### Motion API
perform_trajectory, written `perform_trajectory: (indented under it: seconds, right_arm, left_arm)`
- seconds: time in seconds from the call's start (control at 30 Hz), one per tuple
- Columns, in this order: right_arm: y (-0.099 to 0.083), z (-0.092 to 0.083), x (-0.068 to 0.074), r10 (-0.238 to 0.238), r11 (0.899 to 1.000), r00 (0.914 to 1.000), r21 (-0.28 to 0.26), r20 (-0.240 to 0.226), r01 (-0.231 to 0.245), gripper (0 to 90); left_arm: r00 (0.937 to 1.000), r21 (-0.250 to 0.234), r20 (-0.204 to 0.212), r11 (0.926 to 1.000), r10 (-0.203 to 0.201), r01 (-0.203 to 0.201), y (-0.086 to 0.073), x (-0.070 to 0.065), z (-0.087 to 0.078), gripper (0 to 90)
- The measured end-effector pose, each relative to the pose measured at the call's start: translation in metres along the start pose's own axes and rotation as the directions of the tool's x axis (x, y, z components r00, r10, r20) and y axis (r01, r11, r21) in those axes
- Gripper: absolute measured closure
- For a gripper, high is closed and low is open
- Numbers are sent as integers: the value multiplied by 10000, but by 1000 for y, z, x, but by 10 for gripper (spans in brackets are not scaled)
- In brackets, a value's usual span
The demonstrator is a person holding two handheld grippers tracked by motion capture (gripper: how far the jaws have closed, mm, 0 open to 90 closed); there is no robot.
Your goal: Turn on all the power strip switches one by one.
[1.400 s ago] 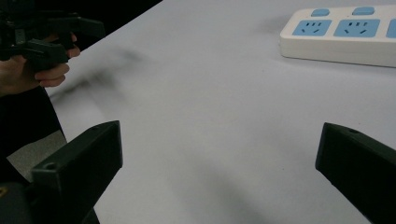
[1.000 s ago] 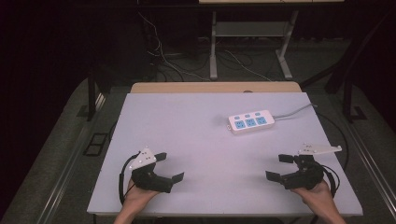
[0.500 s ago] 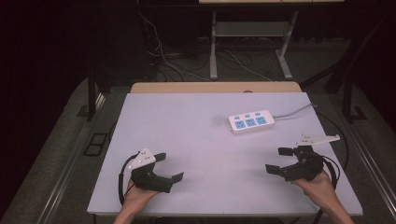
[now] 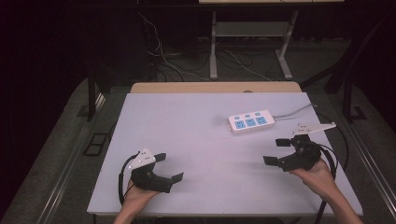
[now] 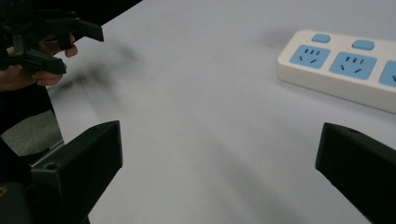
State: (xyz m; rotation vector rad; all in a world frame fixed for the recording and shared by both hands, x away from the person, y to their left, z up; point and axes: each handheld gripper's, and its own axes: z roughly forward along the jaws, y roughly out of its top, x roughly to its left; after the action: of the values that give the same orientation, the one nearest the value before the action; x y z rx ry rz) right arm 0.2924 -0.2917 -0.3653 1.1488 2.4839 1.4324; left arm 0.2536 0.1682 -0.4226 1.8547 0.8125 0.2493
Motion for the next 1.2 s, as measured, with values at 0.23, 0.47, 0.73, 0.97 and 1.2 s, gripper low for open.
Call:
perform_trajectory:
  seconds: [0.23,0.47,0.73,0.97,1.2]
  right_arm:
    - [20,2,0,-327,9994,9995,108,0,327,5]
    - [35,7,-2,-540,9980,9985,320,-24,540,5]
    - [52,16,-10,-648,9970,9979,432,-12,648,5]
    - [61,24,-18,-581,9968,9983,561,44,578,5]
    - [70,32,-26,-550,9963,9984,673,119,541,5]
  left_arm:
    - [10000,-26,-8,10000,-28,28,0,1,-1,0]
    - [10000,-13,10,10000,-20,20,0,1,-1,0]
    - [10000,77,-6,10000,9,-9,-1,1,0,0]
    - [9999,42,-103,10000,-87,87,-1,6,-2,0]
    - [9996,-6,-171,9998,-202,202,-2,9,-3,0]
